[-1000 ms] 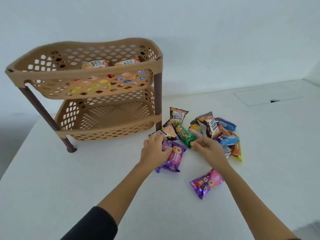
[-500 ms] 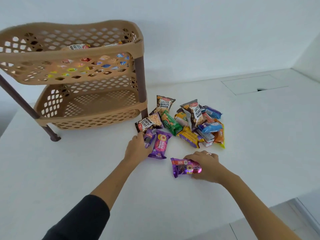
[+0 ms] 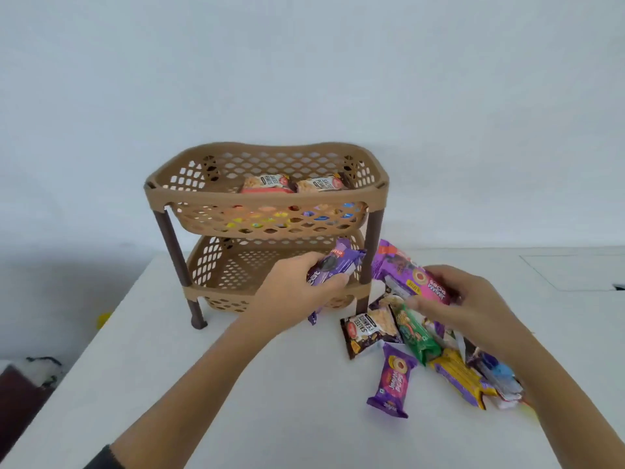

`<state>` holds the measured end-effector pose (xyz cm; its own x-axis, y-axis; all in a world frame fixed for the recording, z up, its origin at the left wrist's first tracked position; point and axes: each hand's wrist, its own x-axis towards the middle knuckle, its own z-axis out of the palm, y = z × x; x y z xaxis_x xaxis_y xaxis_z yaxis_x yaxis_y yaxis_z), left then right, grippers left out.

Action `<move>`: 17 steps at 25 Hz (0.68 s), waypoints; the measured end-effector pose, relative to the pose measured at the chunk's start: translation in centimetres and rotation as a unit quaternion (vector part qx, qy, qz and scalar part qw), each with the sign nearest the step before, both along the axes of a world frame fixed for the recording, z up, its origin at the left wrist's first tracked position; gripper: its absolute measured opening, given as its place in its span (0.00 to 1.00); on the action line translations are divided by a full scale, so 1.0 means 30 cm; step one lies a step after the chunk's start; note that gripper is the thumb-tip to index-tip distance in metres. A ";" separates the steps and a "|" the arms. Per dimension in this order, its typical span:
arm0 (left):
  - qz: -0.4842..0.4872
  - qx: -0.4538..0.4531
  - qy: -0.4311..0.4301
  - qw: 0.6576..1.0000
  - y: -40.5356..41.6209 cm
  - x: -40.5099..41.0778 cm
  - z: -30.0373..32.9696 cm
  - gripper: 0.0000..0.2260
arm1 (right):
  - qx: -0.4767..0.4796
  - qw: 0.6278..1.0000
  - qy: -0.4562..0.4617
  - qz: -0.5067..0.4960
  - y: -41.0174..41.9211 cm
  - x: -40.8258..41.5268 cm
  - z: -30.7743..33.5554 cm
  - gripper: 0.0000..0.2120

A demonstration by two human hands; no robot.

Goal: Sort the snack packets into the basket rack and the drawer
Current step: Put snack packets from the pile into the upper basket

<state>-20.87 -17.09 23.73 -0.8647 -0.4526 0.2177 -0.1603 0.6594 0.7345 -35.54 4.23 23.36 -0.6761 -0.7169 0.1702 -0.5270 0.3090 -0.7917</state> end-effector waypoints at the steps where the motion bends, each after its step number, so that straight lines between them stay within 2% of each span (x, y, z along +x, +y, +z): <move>1: -0.009 0.004 -0.003 1.000 -0.041 0.018 0.072 0.12 | -0.040 0.999 -0.006 0.002 -0.059 0.007 0.062 0.22; 5: 0.028 0.002 0.025 0.999 -0.282 0.045 0.300 0.16 | -0.173 0.984 -0.029 0.031 -0.355 0.002 0.281 0.15; 9: 0.119 0.039 0.009 0.992 -0.606 0.005 0.422 0.21 | -0.159 0.987 -0.001 0.024 -0.659 -0.050 0.389 0.15; 13: 0.146 0.040 -0.140 0.978 -0.842 -0.073 0.408 0.14 | -0.084 0.995 0.045 0.021 -0.873 -0.113 0.373 0.19; 17: 0.135 -0.028 -0.314 0.939 -0.926 -0.150 0.327 0.15 | -0.021 0.996 0.087 0.018 -0.951 -0.159 0.320 0.19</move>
<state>-25.37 -44.87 33.54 -0.6864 -0.6762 -0.2675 -0.7169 0.5673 0.4054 -40.33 -24.31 32.96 -0.6075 -0.7302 0.3128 -0.6673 0.2556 -0.6996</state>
